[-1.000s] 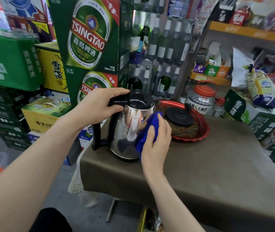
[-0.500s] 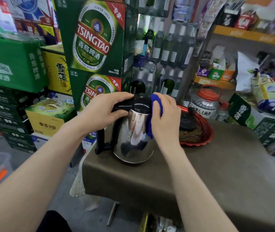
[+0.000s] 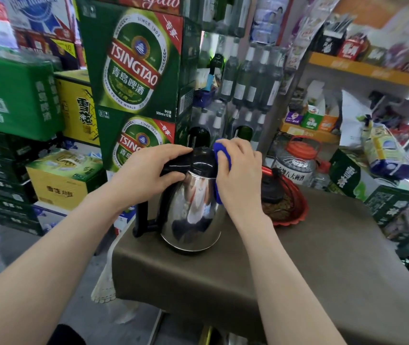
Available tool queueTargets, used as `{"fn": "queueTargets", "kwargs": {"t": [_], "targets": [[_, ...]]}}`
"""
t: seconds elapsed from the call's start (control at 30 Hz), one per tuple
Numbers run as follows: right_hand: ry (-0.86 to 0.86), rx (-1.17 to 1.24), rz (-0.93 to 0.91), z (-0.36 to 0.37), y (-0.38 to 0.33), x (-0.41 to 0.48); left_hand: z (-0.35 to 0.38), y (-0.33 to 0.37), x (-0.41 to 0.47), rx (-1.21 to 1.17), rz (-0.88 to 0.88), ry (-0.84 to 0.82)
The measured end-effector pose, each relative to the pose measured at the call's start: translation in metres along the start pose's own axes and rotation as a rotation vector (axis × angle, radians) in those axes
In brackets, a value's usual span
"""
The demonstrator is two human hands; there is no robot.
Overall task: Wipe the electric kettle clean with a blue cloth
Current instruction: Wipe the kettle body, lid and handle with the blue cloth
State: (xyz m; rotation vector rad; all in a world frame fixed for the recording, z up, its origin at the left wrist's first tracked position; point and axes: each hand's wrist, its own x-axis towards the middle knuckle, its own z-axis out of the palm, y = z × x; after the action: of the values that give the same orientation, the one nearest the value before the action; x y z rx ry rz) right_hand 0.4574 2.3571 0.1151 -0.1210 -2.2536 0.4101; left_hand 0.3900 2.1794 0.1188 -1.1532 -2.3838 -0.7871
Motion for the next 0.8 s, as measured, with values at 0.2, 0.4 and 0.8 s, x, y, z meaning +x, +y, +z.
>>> {"fn": "queueTargets", "kwargs": {"t": [0.2,0.4,0.8], "targets": [[0.11,-0.104,-0.28,-0.011,-0.015,-0.041,0.017,-0.013,-0.048,-0.34,-0.37,0.168],[0.025,-0.049,-0.166,-0.005,-0.01,0.0,0.044,0.012,-0.077,-0.522,-0.28,-0.038],[-0.18,0.042,-0.31,-0.036,-0.003,-0.027,0.071,0.044,-0.081,-0.471,-0.216,-0.032]]}}
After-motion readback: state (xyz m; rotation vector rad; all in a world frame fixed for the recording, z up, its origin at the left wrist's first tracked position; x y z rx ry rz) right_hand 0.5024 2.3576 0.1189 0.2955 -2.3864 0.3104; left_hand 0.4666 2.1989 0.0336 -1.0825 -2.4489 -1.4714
